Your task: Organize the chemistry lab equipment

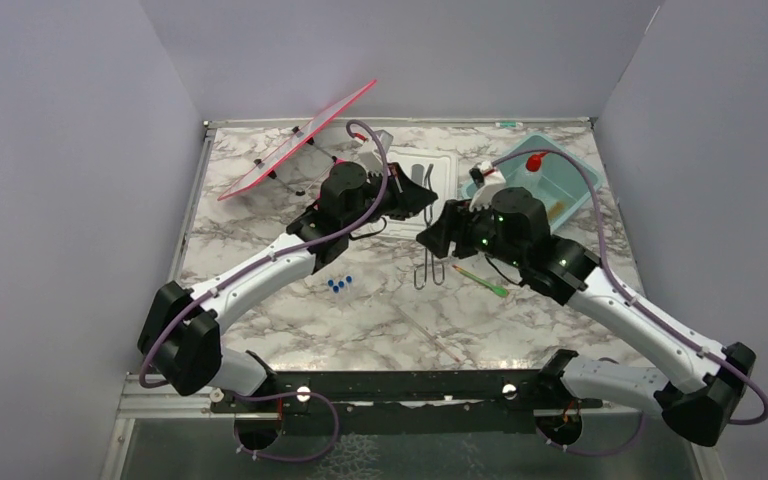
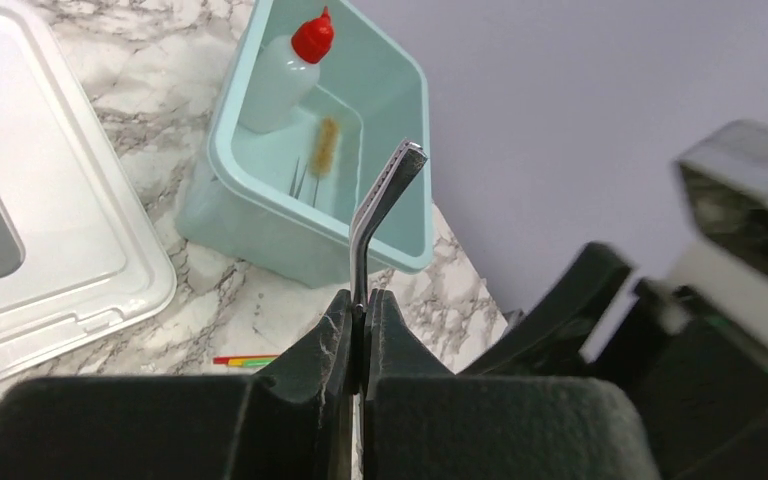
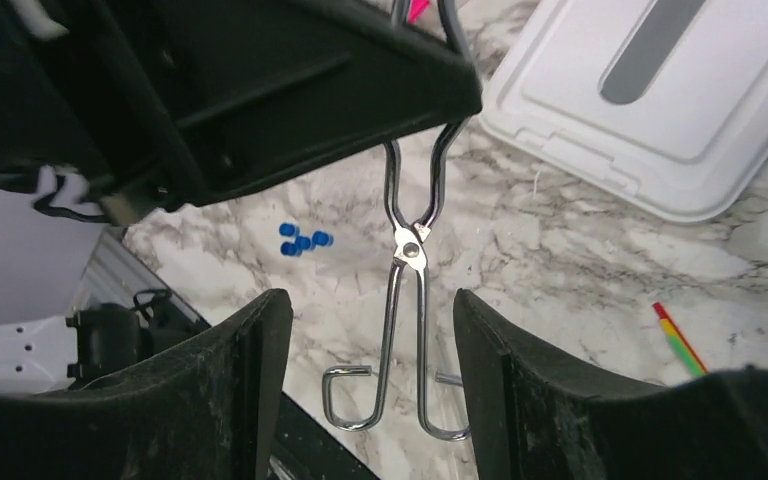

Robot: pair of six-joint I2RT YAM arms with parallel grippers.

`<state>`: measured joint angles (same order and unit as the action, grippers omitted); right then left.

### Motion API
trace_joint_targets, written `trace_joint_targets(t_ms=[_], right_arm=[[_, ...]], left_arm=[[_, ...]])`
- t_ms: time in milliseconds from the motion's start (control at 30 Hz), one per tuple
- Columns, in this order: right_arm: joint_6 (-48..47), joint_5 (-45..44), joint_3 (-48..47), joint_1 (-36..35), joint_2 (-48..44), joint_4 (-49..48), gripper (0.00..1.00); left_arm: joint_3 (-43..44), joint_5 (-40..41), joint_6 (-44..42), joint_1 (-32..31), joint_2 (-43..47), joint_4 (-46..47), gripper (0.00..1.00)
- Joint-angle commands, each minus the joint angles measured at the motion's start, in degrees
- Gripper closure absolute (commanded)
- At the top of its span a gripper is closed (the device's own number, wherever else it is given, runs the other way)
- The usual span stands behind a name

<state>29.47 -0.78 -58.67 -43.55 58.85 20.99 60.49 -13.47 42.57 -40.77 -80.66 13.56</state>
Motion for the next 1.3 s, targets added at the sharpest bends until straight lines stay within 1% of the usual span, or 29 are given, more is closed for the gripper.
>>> trace_joint_targets(t_ms=[0,100,167,233,300,333,400,467,500,567,633,667,800,833,900,933,967,1033,1100,1267], right_arm=[[-0.8,7.4,0.3,-0.2,4.6,-3.8,0.38],[1.7,4.8,-0.8,-0.2,7.6,-4.9,0.47],[3.7,2.6,-0.8,-0.2,8.6,-6.0,0.58],[5.1,1.4,-0.8,-0.2,8.9,-7.0,0.66],[5.8,1.0,-0.3,-0.2,8.4,-8.3,0.72],[6.0,0.1,0.0,-0.2,7.9,-8.7,0.73],[5.8,-1.7,0.7,-0.2,7.1,-9.5,0.71],[5.4,-2.6,0.6,-0.2,6.8,-9.2,0.63],[5.0,-2.6,0.6,-0.2,6.9,-9.2,0.60],[5.0,-3.0,0.2,-0.2,7.2,-8.4,0.57],[4.9,-2.8,-0.2,-0.2,7.5,-8.0,0.57],[5.1,-2.8,-0.2,-0.2,7.5,-8.1,0.60],[5.7,-2.8,-0.3,-0.2,7.5,-8.8,0.83],[6.0,-3.3,-0.3,-0.2,7.4,-8.7,0.88],[6.7,-5.1,-0.3,-0.2,6.8,-8.6,0.93],[7.0,-6.6,-0.3,-0.2,6.4,-8.1,0.94],[7.1,-8.5,-0.4,-0.2,6.0,-7.7,0.94],[7.1,-13.0,-0.8,-0.2,5.2,-6.4,0.96],[6.9,-18.2,-2.2,-0.1,4.9,-4.1,0.97],[7.1,-30.9,-9.5,2.4,7.1,5.3,0.98]], left_arm=[[2.7,1.0,-0.1,-0.1,2.7,0.7,1.00],[2.2,0.7,0.1,-0.1,3.3,1.0,1.00],[1.8,0.7,0.1,-0.1,3.8,1.1,1.00],[1.4,0.9,0.1,-0.1,4.2,1.0,1.00],[1.0,1.4,-0.1,-0.1,4.6,0.8,1.00],[1.0,1.5,-0.3,-0.1,4.9,0.5,1.00],[1.0,2.0,-0.8,-0.1,5.2,-0.1,1.00],[1.0,2.1,-1.1,-0.1,5.4,-0.5,1.00],[1.0,2.1,-1.2,-0.1,5.4,-0.6,1.00],[1.0,2.2,-1.2,-0.1,5.4,-0.7,1.00],[1.2,2.1,-1.3,-0.1,5.2,-1.1,1.00],[1.3,2.1,-1.4,-0.1,5.1,-1.3,1.00],[1.7,2.5,-2.0,-0.1,4.9,-1.9,1.00],[2.0,3.2,-2.2,-0.1,5.0,-2.6,0.94],[2.5,5.6,-2.9,-0.1,5.4,-4.8,0.64],[2.7,6.9,-3.4,-0.1,5.8,-5.9,0.53],[3.0,8.3,-4.2,-0.1,6.3,-6.9,0.43],[3.5,10.4,-6.2,-0.1,7.5,-8.9,0.31],[4.0,12.0,-8.9,-0.1,8.9,-10.3,0.25],[4.0,13.0,-14.5,-0.1,12.7,-14.8,0.25]])
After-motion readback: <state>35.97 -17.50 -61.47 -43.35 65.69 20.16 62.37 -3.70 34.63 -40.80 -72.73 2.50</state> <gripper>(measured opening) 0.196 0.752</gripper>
